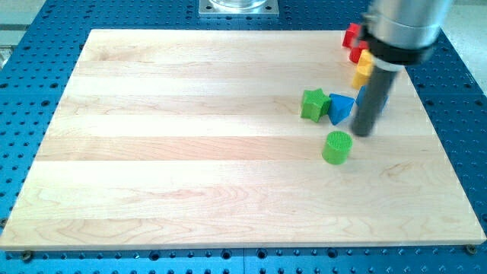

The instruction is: Separate the yellow blocks

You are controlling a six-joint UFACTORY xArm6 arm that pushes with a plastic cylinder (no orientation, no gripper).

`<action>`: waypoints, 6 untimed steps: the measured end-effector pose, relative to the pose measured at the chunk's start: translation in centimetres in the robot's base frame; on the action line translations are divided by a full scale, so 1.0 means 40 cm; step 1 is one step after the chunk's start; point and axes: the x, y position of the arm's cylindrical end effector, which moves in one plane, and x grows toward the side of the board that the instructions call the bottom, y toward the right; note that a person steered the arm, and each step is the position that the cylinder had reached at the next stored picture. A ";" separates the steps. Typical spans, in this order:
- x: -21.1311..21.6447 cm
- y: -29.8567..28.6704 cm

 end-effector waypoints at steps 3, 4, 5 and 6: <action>-0.186 -0.042; -0.161 0.144; -0.276 0.185; -0.321 0.058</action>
